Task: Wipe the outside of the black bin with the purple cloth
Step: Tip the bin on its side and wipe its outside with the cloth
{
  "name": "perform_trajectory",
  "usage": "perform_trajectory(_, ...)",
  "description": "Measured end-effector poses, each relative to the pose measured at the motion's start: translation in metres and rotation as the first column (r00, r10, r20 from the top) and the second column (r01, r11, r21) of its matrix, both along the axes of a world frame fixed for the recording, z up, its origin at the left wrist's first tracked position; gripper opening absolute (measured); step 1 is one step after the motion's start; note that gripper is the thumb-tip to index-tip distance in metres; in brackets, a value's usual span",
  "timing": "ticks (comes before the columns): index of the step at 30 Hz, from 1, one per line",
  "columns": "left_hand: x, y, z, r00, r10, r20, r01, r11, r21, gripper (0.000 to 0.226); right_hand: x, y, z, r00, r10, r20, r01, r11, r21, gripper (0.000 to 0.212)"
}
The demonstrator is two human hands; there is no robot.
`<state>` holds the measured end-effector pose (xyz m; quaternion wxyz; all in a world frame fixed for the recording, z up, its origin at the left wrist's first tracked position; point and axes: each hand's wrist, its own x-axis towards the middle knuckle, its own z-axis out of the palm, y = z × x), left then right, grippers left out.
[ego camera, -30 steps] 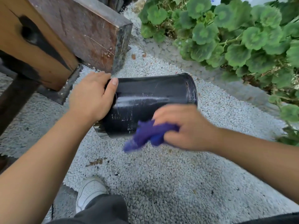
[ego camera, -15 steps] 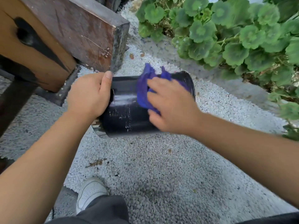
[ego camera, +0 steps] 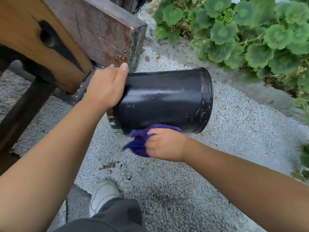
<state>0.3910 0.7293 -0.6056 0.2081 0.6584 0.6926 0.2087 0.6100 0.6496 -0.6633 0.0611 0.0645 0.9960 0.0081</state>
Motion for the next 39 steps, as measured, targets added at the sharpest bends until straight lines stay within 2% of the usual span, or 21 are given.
perform_trajectory(2,-0.001,-0.001,-0.001,0.999,0.020,0.030,-0.020,1.000,-0.010,0.064,0.006,-0.011,0.003,0.967,-0.066,0.247,0.109,0.980,-0.166,0.013)
perform_trajectory(4,-0.001,-0.003,-0.002,0.993,0.047,0.110,-0.053,0.997,0.055,0.058,0.007,-0.013,0.017,0.931,-0.176,0.320,0.279,0.907,-0.315,0.018)
perform_trajectory(6,-0.001,-0.005,-0.001,0.980,0.107,0.168,-0.131,0.982,0.139,0.051,0.004,-0.005,0.040,0.923,-0.316,0.221,0.379,0.847,-0.373,0.028)
perform_trajectory(7,-0.001,-0.005,-0.001,0.980,0.128,0.150,-0.153,0.974,0.168,0.050,0.003,0.001,0.055,0.914,-0.385,0.127,0.402,0.820,-0.407,0.031)
perform_trajectory(9,-0.002,-0.004,0.001,0.989,0.128,0.074,-0.139,0.974,0.177,0.050,0.003,0.016,0.089,0.850,-0.523,-0.067,0.434,0.766,-0.475,0.024)
perform_trajectory(10,-0.004,-0.007,0.003,0.993,0.105,0.045,-0.111,0.978,0.174,0.052,0.004,0.025,0.103,0.778,-0.607,-0.162,0.456,0.723,-0.519,0.018)
perform_trajectory(11,-0.008,-0.013,0.004,0.998,0.060,0.021,-0.062,0.982,0.180,0.053,0.004,0.036,0.115,0.662,-0.708,-0.247,0.485,0.656,-0.579,0.019)
perform_trajectory(13,-0.012,-0.027,0.003,0.998,-0.065,0.007,0.063,0.979,0.196,0.054,0.009,0.059,0.130,0.364,-0.860,-0.358,0.516,0.506,-0.692,0.024)
perform_trajectory(14,-0.013,-0.037,0.000,0.994,-0.108,0.029,0.100,0.977,0.188,0.052,0.011,0.070,0.130,0.268,-0.894,-0.359,0.532,0.448,-0.718,0.017)
perform_trajectory(15,-0.012,-0.046,-0.005,0.989,-0.128,0.070,0.113,0.977,0.178,0.050,0.013,0.080,0.128,0.222,-0.912,-0.345,0.585,0.408,-0.701,0.015)
perform_trajectory(16,-0.010,-0.054,-0.011,0.984,-0.122,0.128,0.099,0.979,0.176,0.048,0.013,0.088,0.122,0.248,-0.917,-0.312,0.658,0.396,-0.640,0.020)
perform_trajectory(17,-0.008,-0.059,-0.015,0.975,-0.105,0.196,0.069,0.981,0.183,0.048,0.012,0.092,0.113,0.321,-0.910,-0.263,0.726,0.415,-0.548,0.023)
perform_trajectory(19,-0.005,-0.059,-0.024,0.944,-0.074,0.321,0.010,0.980,0.196,0.053,0.000,0.090,0.096,0.464,-0.861,-0.209,0.773,0.509,-0.378,0.027)
perform_trajectory(23,-0.009,-0.043,-0.042,0.881,-0.015,0.473,-0.088,0.977,0.194,0.067,-0.041,0.076,0.088,0.646,-0.709,-0.283,0.669,0.704,-0.239,0.036)
perform_trajectory(25,-0.011,-0.037,-0.049,0.844,-0.006,0.536,-0.110,0.977,0.185,0.070,-0.054,0.068,0.082,0.701,-0.646,-0.302,0.616,0.762,-0.199,0.038)
perform_trajectory(28,-0.011,-0.031,-0.050,0.777,-0.015,0.629,-0.125,0.976,0.178,0.062,-0.059,0.061,0.072,0.757,-0.506,-0.412,0.464,0.862,-0.205,0.021)
perform_trajectory(30,-0.013,-0.026,-0.047,0.790,0.011,0.614,-0.143,0.976,0.166,0.060,-0.056,0.056,0.063,0.827,-0.358,-0.435,0.302,0.933,-0.194,0.013)
perform_trajectory(34,-0.018,-0.021,-0.041,0.923,-0.042,0.382,-0.060,0.966,0.252,0.057,-0.037,0.040,0.042,0.931,-0.087,-0.355,0.030,0.986,-0.163,0.017)
perform_trajectory(37,-0.015,-0.018,-0.033,0.948,-0.042,0.316,-0.040,0.968,0.247,0.056,-0.021,0.027,0.027,0.979,-0.012,-0.203,-0.033,0.975,-0.218,0.018)
perform_trajectory(39,-0.014,-0.015,-0.028,0.955,-0.009,0.295,-0.049,0.981,0.188,0.052,-0.010,0.017,0.020,0.996,-0.032,-0.087,0.008,0.965,-0.263,0.013)
